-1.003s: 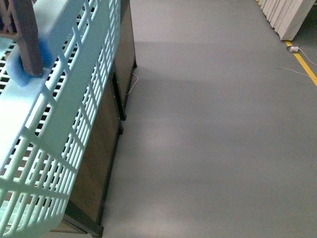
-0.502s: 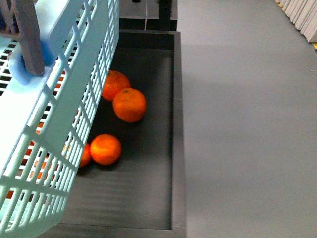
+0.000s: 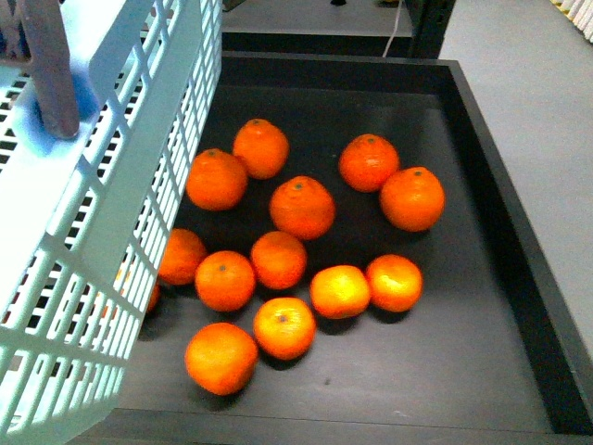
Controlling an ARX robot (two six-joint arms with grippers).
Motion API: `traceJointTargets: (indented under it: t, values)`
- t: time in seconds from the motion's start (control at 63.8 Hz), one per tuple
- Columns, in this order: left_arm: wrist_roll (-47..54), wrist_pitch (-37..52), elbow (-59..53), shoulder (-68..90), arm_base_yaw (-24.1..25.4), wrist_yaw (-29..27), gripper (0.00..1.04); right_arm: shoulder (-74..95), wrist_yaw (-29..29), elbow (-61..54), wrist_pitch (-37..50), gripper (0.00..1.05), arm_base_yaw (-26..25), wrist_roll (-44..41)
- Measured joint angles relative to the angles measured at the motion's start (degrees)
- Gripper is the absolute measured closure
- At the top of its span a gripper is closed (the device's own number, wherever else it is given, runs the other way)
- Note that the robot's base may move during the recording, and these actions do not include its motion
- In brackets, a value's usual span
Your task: Pick lemon and mango into basket
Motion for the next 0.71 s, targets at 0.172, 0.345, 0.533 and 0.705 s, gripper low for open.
traceJointTargets:
  t: [0.172,0.345,0.533,0.705]
  values:
    - [-0.04,0.00,0.00,0.02,0.00,0.04,0.78,-0.02,0.07,0.00,0.00,0.09,0.00,0.00]
    - [0.00,0.00,0.00,0.02,0.00,-0.07,0.78,-0.02,0.11,0.00,0.02,0.09,0.00,-0.02]
    - [-0.09,0.00,0.00,0.07,0.00,0.04,0.78,0.04,0.02,0.00,-0.02,0.09,0.00,0.00]
    - [-0.07,0.00,0.00,0.07,0.00,0.11,0.78,0.02,-0.02,0.00,-0.02,0.09,0.00,-0.02]
